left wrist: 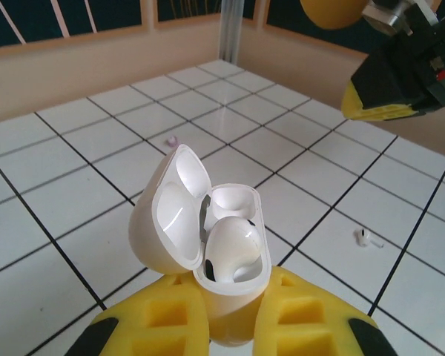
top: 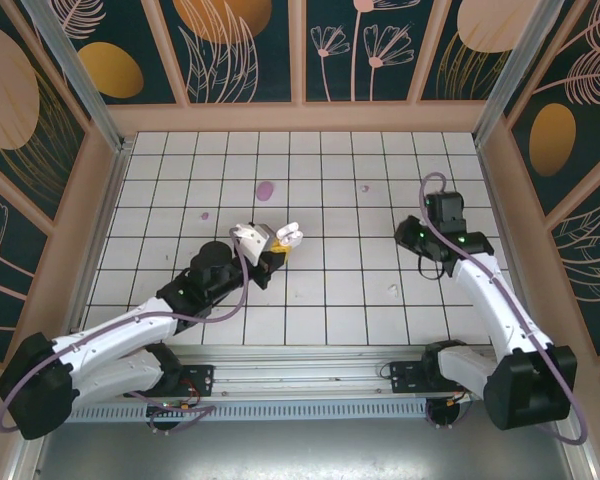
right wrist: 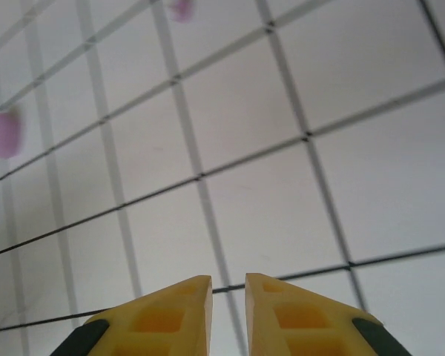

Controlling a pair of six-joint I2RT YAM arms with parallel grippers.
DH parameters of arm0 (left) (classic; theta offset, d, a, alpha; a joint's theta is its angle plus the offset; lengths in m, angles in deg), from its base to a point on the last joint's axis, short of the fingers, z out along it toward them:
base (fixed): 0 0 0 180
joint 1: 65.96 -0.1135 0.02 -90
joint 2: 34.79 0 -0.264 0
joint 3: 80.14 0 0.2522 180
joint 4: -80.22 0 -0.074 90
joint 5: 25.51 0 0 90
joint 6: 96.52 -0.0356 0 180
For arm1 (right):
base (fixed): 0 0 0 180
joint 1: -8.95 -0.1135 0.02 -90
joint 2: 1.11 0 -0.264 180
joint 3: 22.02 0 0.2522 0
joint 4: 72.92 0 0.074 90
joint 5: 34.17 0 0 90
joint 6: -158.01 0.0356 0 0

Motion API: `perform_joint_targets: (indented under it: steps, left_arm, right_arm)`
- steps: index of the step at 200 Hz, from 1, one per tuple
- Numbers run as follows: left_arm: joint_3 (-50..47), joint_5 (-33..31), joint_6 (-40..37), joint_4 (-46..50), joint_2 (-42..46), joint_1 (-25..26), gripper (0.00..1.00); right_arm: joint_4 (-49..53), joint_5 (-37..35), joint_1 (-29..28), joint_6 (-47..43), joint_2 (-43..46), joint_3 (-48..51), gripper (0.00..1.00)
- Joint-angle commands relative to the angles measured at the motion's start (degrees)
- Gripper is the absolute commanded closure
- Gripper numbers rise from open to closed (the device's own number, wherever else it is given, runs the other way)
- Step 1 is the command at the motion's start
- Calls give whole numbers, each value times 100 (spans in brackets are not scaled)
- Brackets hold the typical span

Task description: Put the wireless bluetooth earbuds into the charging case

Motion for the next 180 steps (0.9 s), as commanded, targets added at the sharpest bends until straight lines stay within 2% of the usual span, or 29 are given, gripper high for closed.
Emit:
perform_joint_targets:
  steps: [1,39,60,81,126,162,180]
  left_arm:
    - [-56,175,-163,-403,-201,9,99]
    - [-102,318,-266,-709,-507,14,99]
    - [-100,378,-283,-772,-626,15,99]
    - [-87,415,-296,-768,-687,15,99]
    - [-179,417,-214,-843,-651,14,99]
    - [-261,397,-191,-817,-530,15,99]
    - [-301,357,-200,-779,-457,13,99]
  right_arm:
    - [95,284,313,157,235,453,80]
    - [-26,353,320,163,322,1108,79]
    - [-57,599,187,39,151,1082,70]
    - [266,586,20,-226,-340,813,64]
    - [1304,-381,-619,-868,-1388,-239,58]
    - [1560,159,-566,-1195,-1954,-459,52]
    - [1785,24,-690,-1215,-2288,-506,51]
